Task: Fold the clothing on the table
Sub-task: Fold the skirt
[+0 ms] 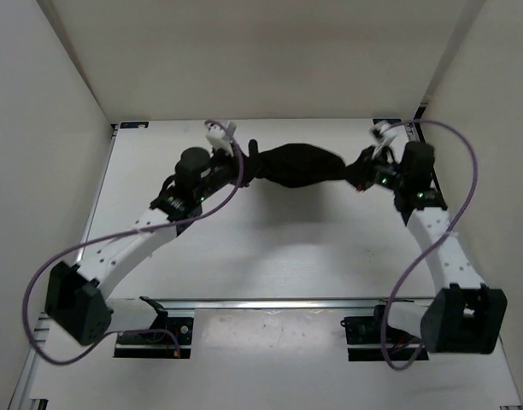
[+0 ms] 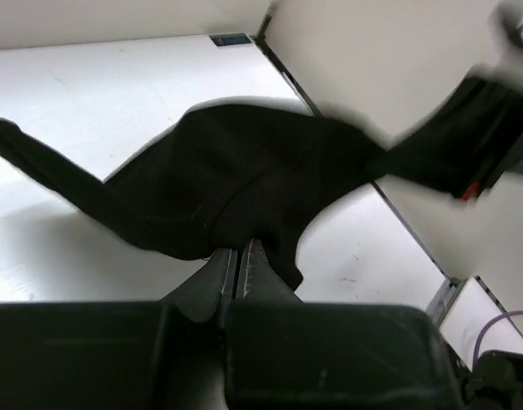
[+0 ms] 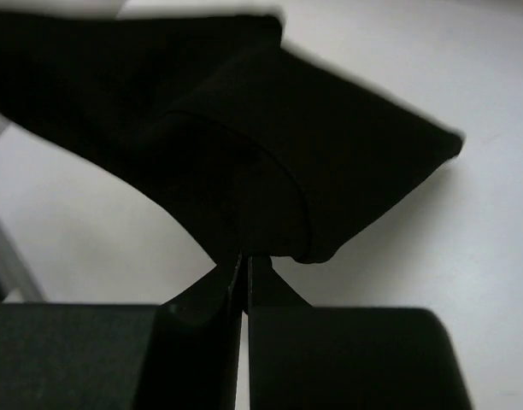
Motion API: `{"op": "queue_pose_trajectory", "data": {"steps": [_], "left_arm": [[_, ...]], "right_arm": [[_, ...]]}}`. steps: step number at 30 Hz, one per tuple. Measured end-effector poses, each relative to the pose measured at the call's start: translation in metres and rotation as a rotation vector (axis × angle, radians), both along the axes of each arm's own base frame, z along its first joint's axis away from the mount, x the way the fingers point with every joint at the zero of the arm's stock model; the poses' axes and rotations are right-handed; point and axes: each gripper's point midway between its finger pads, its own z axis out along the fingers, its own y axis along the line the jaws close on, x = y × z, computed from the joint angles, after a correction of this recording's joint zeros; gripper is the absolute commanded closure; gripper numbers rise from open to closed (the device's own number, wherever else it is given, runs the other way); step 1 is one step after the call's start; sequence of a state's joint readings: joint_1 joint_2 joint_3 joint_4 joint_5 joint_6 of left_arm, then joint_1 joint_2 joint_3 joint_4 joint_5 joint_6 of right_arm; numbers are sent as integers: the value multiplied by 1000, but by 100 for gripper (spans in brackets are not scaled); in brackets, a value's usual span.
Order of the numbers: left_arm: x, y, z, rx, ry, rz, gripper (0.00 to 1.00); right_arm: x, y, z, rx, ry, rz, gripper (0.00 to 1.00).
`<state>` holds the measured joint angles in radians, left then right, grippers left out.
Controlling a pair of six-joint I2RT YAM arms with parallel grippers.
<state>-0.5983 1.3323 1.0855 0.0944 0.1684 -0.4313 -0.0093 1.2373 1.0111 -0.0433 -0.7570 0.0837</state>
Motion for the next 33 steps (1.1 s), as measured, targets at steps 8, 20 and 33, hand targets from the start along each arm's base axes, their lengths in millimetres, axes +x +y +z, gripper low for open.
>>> {"op": "queue_pose_trajectory", "data": {"steps": [8, 20, 33], "left_arm": [[-88, 22, -126, 78, 209, -35, 100], [-163, 108, -132, -165, 274, 40, 100], [-196, 123, -172, -248, 498, -15, 100]], "right_arm": [[-133, 45, -155, -190, 407, 150, 100], [-176, 26, -109, -197, 159, 164, 100], [-203, 32, -118, -213, 200, 304, 100]]}}
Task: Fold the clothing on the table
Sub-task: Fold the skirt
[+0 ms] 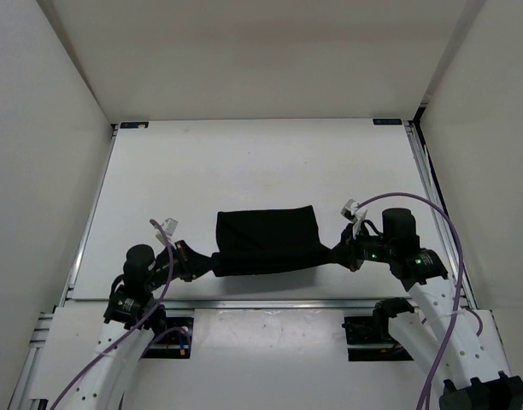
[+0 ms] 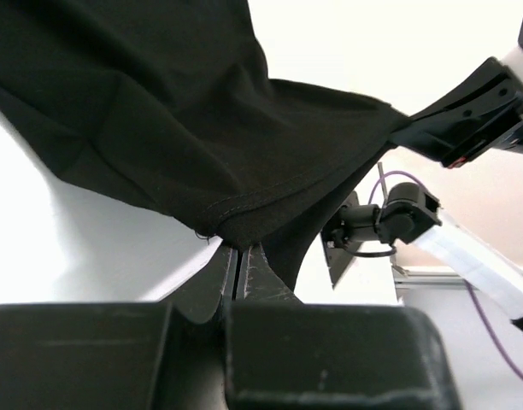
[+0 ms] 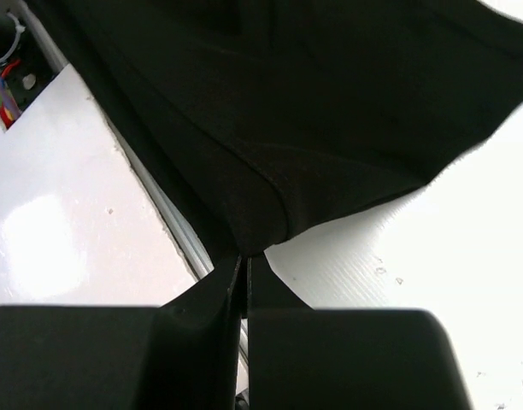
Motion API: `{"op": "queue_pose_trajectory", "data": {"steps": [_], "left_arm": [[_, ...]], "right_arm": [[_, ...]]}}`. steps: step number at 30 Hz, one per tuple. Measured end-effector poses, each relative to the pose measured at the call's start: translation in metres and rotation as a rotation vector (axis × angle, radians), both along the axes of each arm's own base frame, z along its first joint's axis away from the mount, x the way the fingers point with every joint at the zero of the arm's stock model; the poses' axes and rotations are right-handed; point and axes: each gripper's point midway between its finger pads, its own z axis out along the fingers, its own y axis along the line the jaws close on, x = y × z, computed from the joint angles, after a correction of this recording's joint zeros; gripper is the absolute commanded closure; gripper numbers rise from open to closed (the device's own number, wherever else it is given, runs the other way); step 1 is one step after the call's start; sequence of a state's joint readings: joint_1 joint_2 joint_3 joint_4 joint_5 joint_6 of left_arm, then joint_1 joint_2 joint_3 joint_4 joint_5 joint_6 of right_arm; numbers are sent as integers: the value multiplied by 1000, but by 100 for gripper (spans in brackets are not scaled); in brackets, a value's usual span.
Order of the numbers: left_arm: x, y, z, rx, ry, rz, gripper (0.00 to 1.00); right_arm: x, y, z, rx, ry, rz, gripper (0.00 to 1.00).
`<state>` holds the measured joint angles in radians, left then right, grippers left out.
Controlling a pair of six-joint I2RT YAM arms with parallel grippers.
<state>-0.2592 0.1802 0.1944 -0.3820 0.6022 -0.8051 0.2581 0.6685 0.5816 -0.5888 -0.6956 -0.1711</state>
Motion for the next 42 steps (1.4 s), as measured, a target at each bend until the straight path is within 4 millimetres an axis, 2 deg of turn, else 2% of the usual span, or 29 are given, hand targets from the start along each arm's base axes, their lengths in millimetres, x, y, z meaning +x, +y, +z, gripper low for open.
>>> {"op": "queue_pose_trajectory", "data": {"steps": [5, 14, 17, 24, 27, 33, 38, 42], "left_arm": [[8, -3, 18, -5, -1, -1, 100], [34, -14, 34, 37, 17, 23, 100], [39, -16, 30, 59, 25, 34, 100], [53, -10, 7, 115, 103, 103, 100], [57, -8, 1, 135, 133, 122, 100], [71, -2, 2, 136, 148, 165, 98], [88, -7, 1, 158, 167, 175, 90], [105, -11, -1, 173, 181, 186, 89]], "right_arm": [[-3, 2, 3, 4, -24, 27, 100], [-3, 12, -5, 11, -18, 54, 100], [1, 14, -12, 5, 21, 34, 100], [16, 16, -40, -25, 200, -41, 100], [28, 13, -37, 4, 202, -94, 100], [52, 13, -23, 48, 164, -146, 100], [70, 11, -32, 46, 211, -176, 100], [87, 9, -37, 52, 261, -193, 100]]}}
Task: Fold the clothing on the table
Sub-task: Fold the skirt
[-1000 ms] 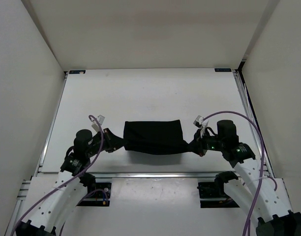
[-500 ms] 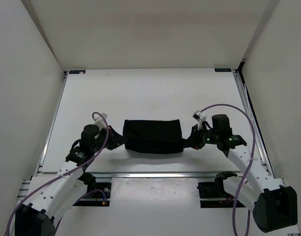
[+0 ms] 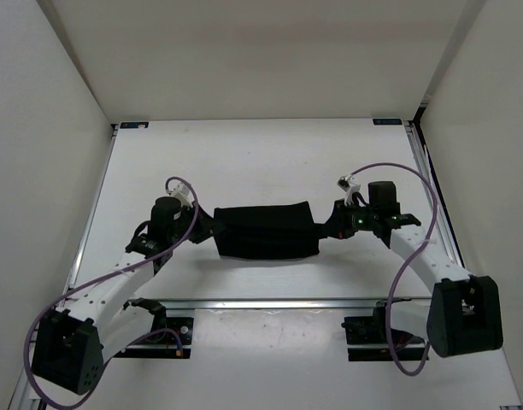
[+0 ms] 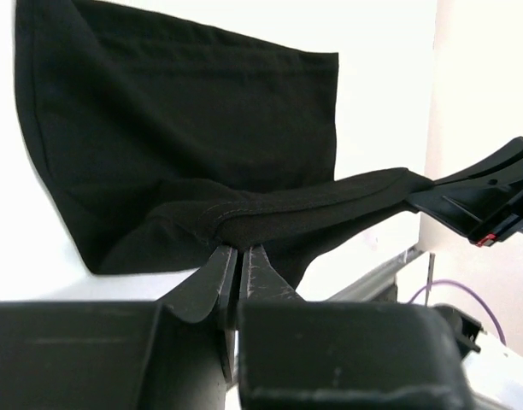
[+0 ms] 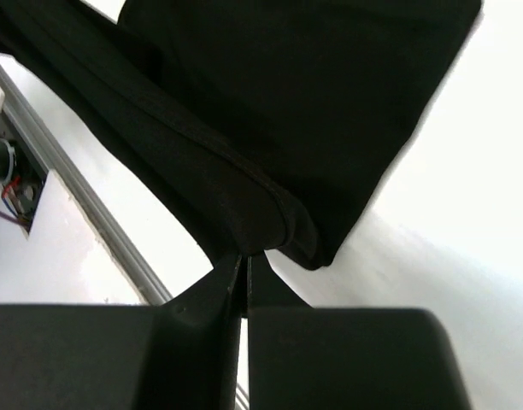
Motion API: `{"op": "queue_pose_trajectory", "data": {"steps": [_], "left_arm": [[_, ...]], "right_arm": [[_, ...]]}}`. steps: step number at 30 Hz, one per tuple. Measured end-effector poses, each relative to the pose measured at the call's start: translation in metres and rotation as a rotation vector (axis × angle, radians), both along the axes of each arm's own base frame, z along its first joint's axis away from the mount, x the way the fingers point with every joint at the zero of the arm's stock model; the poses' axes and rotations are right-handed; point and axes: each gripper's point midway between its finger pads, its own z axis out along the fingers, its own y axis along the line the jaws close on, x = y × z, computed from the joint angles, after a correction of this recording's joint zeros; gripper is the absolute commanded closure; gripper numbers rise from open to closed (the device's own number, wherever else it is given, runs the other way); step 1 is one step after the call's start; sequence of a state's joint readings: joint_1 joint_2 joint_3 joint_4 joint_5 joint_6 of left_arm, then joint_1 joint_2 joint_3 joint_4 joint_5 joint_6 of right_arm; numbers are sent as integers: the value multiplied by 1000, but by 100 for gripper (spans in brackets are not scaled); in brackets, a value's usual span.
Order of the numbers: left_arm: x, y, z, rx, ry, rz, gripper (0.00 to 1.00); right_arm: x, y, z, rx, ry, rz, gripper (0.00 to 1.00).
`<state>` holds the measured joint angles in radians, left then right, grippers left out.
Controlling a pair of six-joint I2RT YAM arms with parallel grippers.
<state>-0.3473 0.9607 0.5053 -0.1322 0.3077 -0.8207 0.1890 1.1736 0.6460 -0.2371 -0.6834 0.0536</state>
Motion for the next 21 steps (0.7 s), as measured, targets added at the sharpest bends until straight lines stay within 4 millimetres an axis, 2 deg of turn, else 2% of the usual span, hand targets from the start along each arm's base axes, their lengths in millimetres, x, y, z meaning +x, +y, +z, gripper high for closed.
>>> {"op": "queue_pose_trajectory", "data": {"steps": [5, 9, 14, 16, 19, 20, 21], "left_arm": [[13, -1, 0, 10, -2, 17, 87], [19, 5, 1, 9, -9, 42, 87], [29, 16, 0, 13, -18, 78, 85], [31, 17, -5, 21, -5, 84, 82], [35, 22, -14, 36, 15, 103, 83], [38, 25, -15, 36, 11, 116, 84], [42, 28, -16, 33, 3, 132, 83]], "right_arm": [[24, 1, 3, 15, 28, -5, 100], [38, 6, 8, 24, 22, 7, 100], [55, 20, 12, 35, 23, 48, 100], [63, 25, 9, 32, 39, 62, 100], [80, 36, 3, 27, 73, 83, 100], [90, 40, 2, 27, 85, 90, 99], [99, 43, 0, 29, 88, 96, 92]]}}
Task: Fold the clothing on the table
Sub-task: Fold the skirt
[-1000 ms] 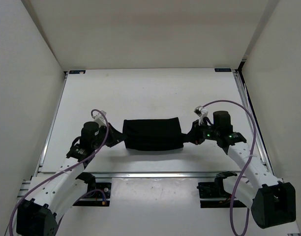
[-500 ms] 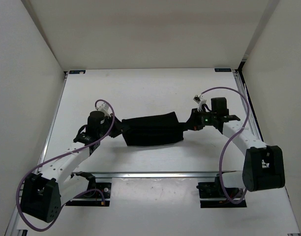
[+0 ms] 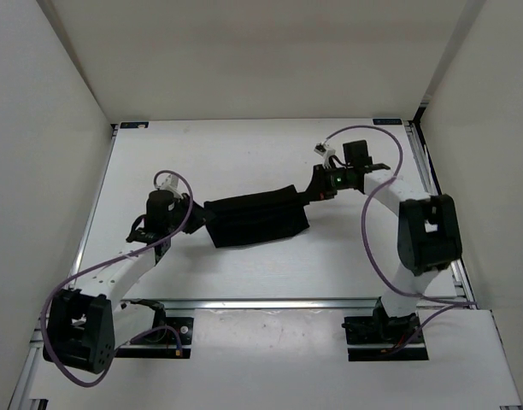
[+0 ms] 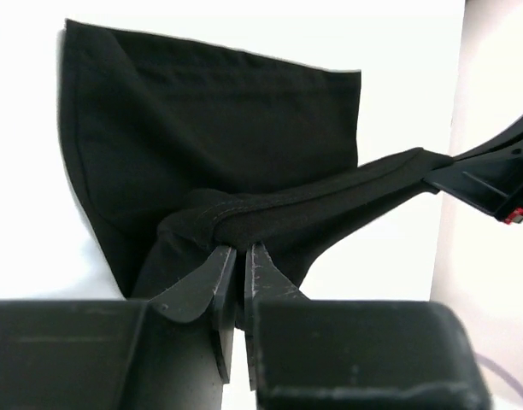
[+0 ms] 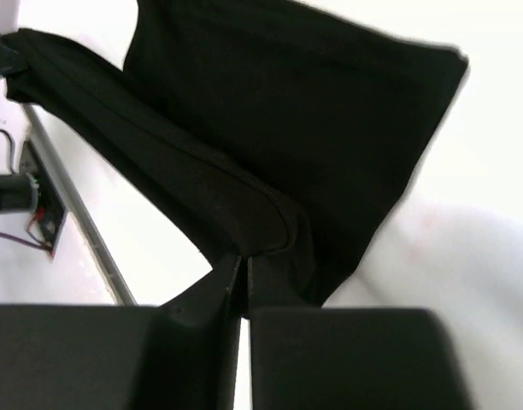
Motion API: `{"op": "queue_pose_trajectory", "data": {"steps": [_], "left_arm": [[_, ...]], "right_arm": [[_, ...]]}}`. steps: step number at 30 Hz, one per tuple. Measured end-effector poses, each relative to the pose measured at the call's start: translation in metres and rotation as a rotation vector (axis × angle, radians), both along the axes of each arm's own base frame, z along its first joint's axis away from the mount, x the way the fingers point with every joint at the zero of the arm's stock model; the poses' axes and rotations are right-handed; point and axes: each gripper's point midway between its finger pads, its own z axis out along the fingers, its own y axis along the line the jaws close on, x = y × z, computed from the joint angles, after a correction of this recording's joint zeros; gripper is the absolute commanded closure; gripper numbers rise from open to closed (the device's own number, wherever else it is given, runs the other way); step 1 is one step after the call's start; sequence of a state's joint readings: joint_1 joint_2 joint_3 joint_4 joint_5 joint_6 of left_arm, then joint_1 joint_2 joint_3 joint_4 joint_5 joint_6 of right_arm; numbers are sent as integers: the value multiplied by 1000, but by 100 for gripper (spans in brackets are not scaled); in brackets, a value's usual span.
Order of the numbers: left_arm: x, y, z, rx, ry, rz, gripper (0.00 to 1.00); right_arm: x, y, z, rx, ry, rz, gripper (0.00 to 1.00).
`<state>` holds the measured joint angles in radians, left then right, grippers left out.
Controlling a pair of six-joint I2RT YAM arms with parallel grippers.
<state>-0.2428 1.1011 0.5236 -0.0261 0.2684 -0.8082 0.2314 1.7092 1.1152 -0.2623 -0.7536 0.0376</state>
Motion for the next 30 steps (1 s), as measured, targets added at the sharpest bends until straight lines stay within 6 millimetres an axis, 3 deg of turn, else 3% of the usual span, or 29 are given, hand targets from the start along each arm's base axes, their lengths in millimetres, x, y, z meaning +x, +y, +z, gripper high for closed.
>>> {"op": "queue_pose_trajectory", "data": {"steps": [1, 2, 3, 4, 5, 8, 11, 16, 18, 20, 22, 23, 25, 27, 30], "left_arm": [[4, 5, 0, -5, -9, 20, 81], [8, 9, 0, -6, -15, 38, 68], [14, 15, 0, -5, -24, 63, 27], [20, 22, -1, 2, -31, 93, 2], [25, 29, -2, 8, -35, 123, 2], [34, 43, -6, 24, -32, 182, 1], [37, 44, 0, 51, -63, 186, 1], [32, 49, 45, 76, -222, 199, 1], [30, 42, 60, 97, -278, 171, 1], [29, 28, 61, 125, -279, 112, 2], [30, 12, 46, 158, -237, 42, 2], [30, 4, 35, 178, -203, 8, 1], [27, -8, 9, 228, -127, -52, 1], [21, -18, -12, 276, -66, -108, 1], [16, -25, -26, 315, -29, -155, 1]], "right_arm": [[8, 4, -1, 7, 16, 6, 84], [19, 7, -1, 15, 23, 10, 56], [33, 11, -1, 20, 21, 9, 30], [46, 13, -1, 22, 14, 7, 17], [62, 13, 1, 16, -8, 8, 1], [92, 7, 7, 2, -68, -1, 1], [91, -11, 14, 12, -101, -19, 1], [45, -49, 32, -3, -186, -70, 1], [30, -38, 40, -85, -300, -21, 1], [8, -3, 38, -182, -449, 87, 1], [-30, 41, 17, -257, -583, 246, 0], [-49, 54, 1, -290, -604, 318, 1], [-74, 60, -36, -377, -596, 416, 3], [-71, 51, -63, -459, -558, 427, 5], [-42, 30, -83, -534, -489, 363, 5]]}}
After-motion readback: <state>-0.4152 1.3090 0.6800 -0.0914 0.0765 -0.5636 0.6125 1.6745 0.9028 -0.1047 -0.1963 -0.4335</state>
